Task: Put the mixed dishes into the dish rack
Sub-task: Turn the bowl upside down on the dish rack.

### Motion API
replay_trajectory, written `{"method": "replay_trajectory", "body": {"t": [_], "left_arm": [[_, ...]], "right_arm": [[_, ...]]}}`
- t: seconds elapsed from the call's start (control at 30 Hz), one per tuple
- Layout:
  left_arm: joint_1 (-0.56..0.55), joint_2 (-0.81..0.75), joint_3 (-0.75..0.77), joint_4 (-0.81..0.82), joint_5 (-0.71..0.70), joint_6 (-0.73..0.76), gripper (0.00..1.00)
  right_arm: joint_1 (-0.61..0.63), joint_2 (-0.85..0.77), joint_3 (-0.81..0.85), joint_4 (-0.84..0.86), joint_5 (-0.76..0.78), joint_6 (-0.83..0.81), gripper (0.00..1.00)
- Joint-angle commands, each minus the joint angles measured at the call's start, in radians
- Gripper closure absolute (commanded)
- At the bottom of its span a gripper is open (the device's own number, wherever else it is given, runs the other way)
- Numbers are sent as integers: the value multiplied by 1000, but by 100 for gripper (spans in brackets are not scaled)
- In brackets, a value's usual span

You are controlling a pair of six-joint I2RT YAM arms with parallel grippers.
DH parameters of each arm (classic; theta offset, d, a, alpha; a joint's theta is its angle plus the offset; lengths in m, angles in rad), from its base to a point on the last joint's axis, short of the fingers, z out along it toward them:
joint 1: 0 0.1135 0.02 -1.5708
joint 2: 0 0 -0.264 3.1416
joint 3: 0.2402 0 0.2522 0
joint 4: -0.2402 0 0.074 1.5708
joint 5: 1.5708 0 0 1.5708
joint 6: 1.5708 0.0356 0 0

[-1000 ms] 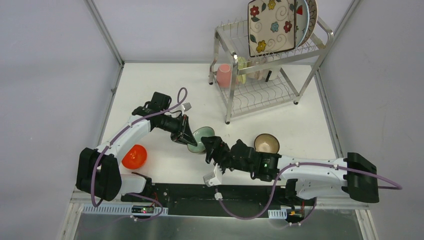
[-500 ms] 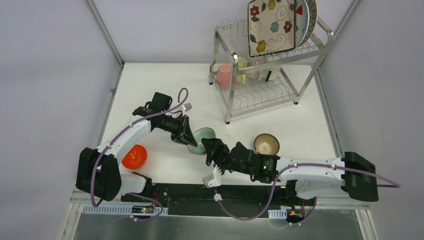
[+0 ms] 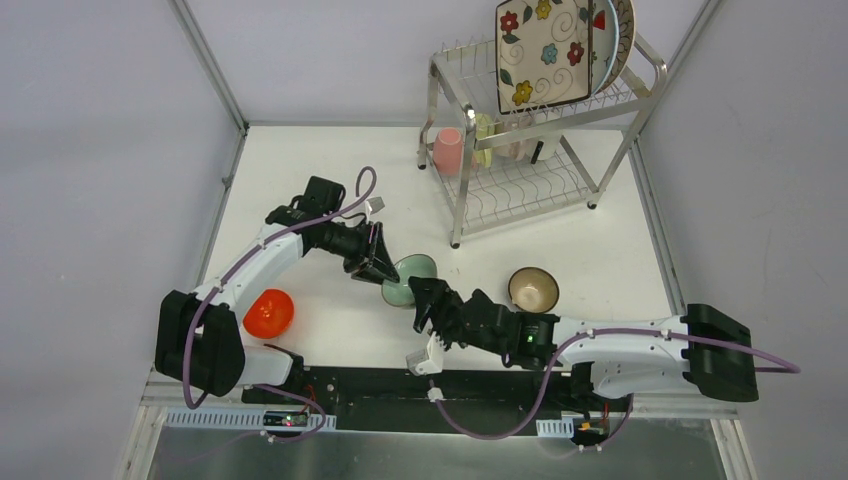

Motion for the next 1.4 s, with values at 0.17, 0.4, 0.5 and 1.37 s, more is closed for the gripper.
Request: {"method": "replay_trajectory", "body": {"t": [0.17,0.4,0.5,1.37], "left_arm": [[-5,-38,72,28,-43,-10,54],[-5,-100,88,29,-180,21,24],[-5,-141,87,27,-265,37,1],[-5,-269,33,-2,-550,197,1]], "right_arm": [[5,20,-29,96,108,46,67],[4,4,-50,115,163,100,67],[-3,-22,-67,115,181,126,67],[-387,-267,-165,37,250,149,73]]}}
